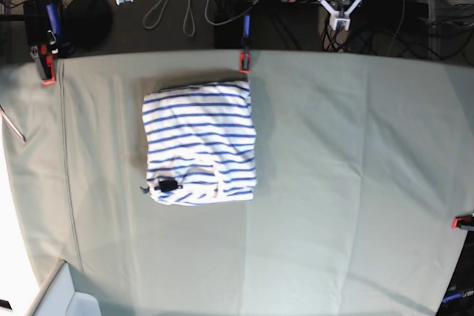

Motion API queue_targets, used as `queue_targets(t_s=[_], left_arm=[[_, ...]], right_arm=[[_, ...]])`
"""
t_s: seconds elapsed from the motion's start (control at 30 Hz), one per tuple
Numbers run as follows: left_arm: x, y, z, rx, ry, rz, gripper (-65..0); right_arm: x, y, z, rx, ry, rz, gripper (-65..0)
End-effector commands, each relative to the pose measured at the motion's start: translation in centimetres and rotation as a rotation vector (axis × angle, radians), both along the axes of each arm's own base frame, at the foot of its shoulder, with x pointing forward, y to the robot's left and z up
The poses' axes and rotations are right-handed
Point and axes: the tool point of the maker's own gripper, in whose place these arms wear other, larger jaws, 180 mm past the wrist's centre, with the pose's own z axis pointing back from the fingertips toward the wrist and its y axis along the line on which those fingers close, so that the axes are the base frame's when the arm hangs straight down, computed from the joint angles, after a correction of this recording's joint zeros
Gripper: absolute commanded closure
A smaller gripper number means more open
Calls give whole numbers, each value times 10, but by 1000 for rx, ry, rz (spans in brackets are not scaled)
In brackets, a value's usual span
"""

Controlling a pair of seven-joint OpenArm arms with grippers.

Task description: Layout the t-shirt on the table in an organized manner, then fold the t-shirt properly

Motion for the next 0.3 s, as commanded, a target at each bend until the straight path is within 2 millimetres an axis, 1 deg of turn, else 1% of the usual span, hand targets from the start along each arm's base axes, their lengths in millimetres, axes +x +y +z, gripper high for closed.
queue_targets(t_s=[0.0,0.13,0.2,0.23,0.27], left_arm=[[5,-4,0,6,-11,-6,0],[4,-17,-2,0,-7,-7,0],[3,-21,-2,-6,-6,-7,0],[-1,-29,-2,-18,-1,-7,0],[-3,-32,-3,-21,3,-23,0]], right_arm=[[1,-9,4,-53,-7,12,0],[0,-12,5,-70,-4,10,0],[-2,-7,4,-63,-1,12,0],[-3,-5,3,-59,0,13,0],[-3,-5,3,-59,0,13,0]])
